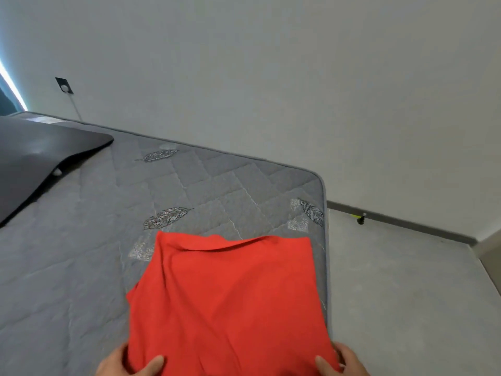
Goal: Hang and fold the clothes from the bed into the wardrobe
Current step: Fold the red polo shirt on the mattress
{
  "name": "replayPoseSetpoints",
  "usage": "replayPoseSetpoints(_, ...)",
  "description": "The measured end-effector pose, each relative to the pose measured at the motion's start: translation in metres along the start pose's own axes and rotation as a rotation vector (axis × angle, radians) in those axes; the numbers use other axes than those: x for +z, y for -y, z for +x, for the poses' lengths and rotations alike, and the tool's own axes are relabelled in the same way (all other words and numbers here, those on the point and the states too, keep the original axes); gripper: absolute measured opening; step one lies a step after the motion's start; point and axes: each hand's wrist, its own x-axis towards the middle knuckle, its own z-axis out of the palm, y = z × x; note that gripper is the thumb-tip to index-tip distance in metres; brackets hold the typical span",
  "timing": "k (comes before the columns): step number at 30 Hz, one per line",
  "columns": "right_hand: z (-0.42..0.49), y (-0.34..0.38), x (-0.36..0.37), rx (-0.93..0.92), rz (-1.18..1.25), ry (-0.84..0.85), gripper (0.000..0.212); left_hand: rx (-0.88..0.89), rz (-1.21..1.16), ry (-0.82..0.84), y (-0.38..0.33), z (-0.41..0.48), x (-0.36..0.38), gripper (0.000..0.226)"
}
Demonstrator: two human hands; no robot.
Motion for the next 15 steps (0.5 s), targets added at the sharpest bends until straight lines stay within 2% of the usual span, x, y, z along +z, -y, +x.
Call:
replayPoseSetpoints(1, -0.01, -0.007, 0.002, -0.01, 0.022, -0.01, 0.034, -0.013, -0.04, 0.044, 0.004, -0.002, 0.0, 0.142)
replayPoseSetpoints(2, -0.015, -0.014, 0.003, -0.001, 0.064, -0.012, 0.039, -0.054, -0.074, 0.08, 0.001, -0.007, -0.001, 0.138)
replayPoseSetpoints(3, -0.023, -0.014, 0.002, 0.025, 0.107, 0.027, 0.037, -0.069, -0.111, 0.134, -0.004, -0.011, -0.005, 0.123)
replayPoseSetpoints(5, -0.031, -0.005, 0.001, 0.086, 0.126, 0.131, 0.017, -0.09, -0.141, 0.218, -0.023, -0.025, -0.015, 0.094)
replayPoseSetpoints(8, -0.026, 0.003, -0.002, 0.16, 0.158, 0.131, 0.007, -0.164, -0.263, 0.248, -0.024, -0.037, -0.027, 0.052)
replayPoseSetpoints(10, -0.033, 0.008, -0.005, 0.248, 0.32, 0.195, 0.009, -0.187, -0.308, 0.252, -0.021, -0.044, -0.032, 0.052)
replayPoseSetpoints(12, -0.044, 0.008, -0.007, 0.227, 0.381, 0.272, 0.013, -0.199, -0.384, 0.253, -0.021, -0.051, -0.033, 0.052)
replayPoseSetpoints(13, -0.049, 0.011, -0.006, 0.213, 0.403, 0.263, 0.014, -0.21, -0.441, 0.207, -0.023, -0.056, -0.033, 0.044)
replayPoseSetpoints(15, -0.057, 0.024, -0.009, 0.191, 0.534, 0.112, 0.016, -0.179, -0.6, 0.085, -0.033, -0.073, -0.038, 0.026)
